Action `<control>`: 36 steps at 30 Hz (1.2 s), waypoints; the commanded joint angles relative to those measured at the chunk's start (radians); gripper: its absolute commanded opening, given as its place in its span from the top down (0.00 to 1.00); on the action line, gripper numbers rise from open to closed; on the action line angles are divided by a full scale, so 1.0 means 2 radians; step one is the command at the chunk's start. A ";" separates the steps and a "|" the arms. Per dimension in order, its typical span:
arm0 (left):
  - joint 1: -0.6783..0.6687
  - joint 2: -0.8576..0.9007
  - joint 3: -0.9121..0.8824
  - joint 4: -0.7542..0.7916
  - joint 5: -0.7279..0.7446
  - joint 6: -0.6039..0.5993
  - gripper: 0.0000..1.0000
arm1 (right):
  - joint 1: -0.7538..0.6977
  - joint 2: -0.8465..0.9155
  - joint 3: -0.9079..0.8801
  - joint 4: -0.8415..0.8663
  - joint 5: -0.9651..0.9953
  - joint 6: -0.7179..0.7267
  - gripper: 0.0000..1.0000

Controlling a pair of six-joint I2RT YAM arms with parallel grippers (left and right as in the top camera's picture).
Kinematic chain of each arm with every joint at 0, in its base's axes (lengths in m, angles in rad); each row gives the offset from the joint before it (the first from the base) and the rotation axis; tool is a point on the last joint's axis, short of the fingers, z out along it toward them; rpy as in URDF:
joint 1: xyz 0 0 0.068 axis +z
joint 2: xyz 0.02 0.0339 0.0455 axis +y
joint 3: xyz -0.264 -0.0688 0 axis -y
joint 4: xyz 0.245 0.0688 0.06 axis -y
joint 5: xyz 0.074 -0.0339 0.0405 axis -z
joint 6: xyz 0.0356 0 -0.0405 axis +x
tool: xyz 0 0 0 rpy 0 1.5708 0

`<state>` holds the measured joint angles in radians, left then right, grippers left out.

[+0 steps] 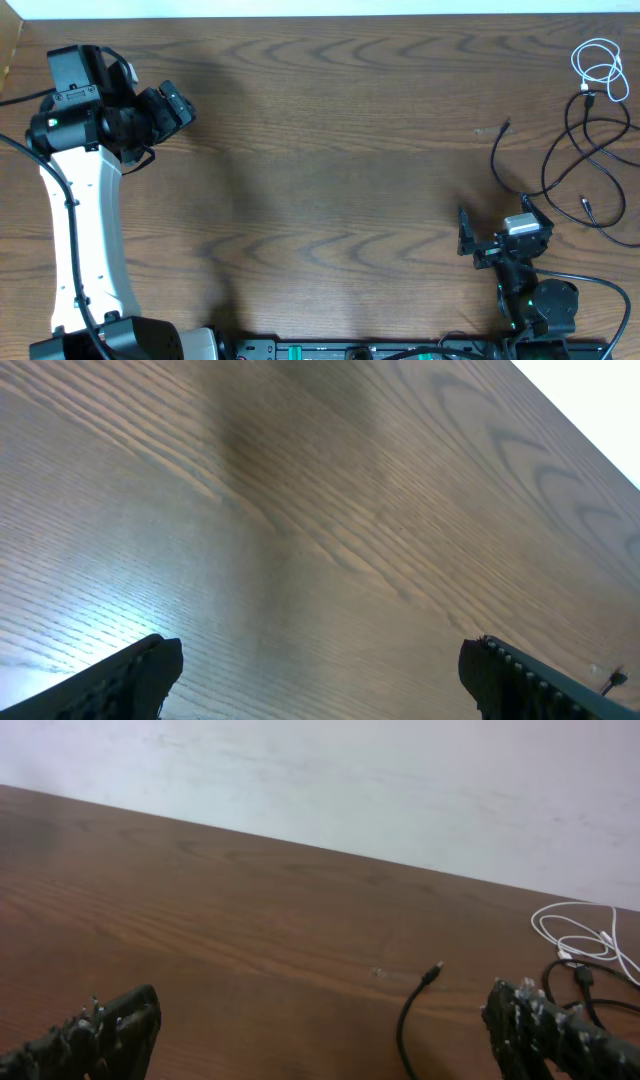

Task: Untangle cables

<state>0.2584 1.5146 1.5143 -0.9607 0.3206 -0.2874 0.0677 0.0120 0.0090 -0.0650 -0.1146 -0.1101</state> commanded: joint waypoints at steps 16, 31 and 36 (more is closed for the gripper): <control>0.002 0.001 -0.004 -0.014 0.004 0.008 0.06 | 0.002 -0.003 -0.002 -0.001 0.006 0.004 0.01; 0.001 -0.133 -0.114 -0.014 0.004 0.008 0.06 | 0.002 -0.003 -0.002 -0.001 0.006 0.004 0.01; 0.001 -0.232 -0.224 -0.014 0.004 0.008 0.06 | 0.002 -0.003 -0.002 -0.001 0.006 0.004 0.01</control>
<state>0.2584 1.1522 1.1847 -0.9867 0.3210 -0.2871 0.0681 0.0116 0.0090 -0.0650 -0.1135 -0.1101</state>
